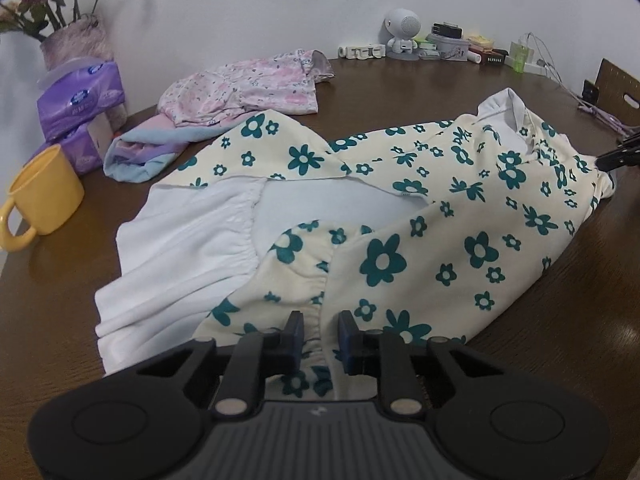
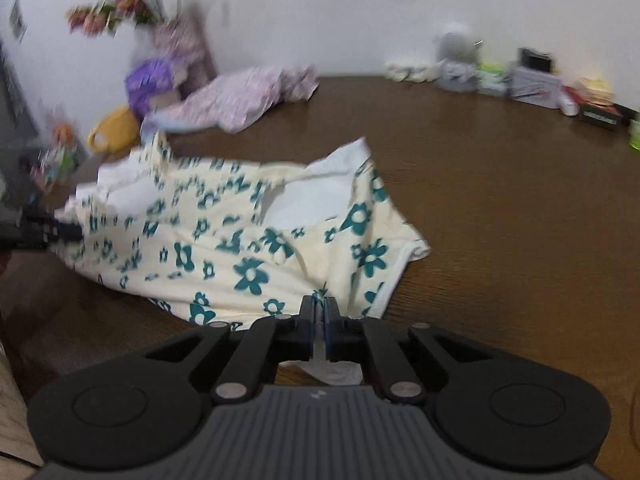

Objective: Fold clothes

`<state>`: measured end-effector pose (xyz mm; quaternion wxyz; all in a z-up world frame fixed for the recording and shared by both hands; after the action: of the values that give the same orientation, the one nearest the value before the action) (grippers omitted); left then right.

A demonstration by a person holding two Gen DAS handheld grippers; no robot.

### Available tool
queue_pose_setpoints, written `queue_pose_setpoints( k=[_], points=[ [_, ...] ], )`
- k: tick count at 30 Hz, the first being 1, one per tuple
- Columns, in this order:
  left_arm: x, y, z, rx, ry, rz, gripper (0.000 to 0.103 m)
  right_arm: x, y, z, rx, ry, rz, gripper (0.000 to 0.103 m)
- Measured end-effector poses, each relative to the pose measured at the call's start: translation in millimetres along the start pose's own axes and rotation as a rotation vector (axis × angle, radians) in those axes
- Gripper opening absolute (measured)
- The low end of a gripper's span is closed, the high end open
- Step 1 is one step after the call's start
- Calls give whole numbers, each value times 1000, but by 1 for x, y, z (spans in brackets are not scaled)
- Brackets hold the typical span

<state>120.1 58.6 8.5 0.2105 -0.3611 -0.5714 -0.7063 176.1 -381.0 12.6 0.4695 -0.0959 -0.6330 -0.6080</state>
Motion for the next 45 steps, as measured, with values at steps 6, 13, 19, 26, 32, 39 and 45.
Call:
queue_pose_setpoints(
  k=[6, 13, 19, 26, 32, 39, 45],
  points=[
    [1, -1, -1, 1, 6, 2, 19, 25, -22, -8, -147, -39, -101, 27],
    [0, 1, 0, -6, -1, 6, 18, 40, -59, -1, -308, 51, -164, 30],
    [0, 0, 1, 1, -4, 2, 19, 11, -58, -5, -343, 134, -144, 2],
    [-1, 1, 1, -23, -3, 21, 19, 32, -40, 7, -103, 8, -84, 1],
    [-1, -1, 5, -16, 1, 13, 19, 6, -39, 33, 92, -103, 50, 2],
    [16, 0, 11, 14, -10, -21, 31, 32, -43, 27, 38, -160, -2, 8],
    [18, 11, 5, 22, -61, -55, 32, 39, -23, 53, 42, -95, -130, 19]
  ],
)
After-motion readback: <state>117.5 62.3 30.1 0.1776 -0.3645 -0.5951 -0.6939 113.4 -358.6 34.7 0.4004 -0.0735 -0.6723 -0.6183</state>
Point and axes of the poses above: each gripper's, at about its wrist camera, not at the fingertips, and x roughly against the way its jaws point, z to its left, y to its top, the point moved 3 cm from there along -x, roughly the way its jaws point, and after that the axes turned 2 degrees about -z, right-handed, at the moved point
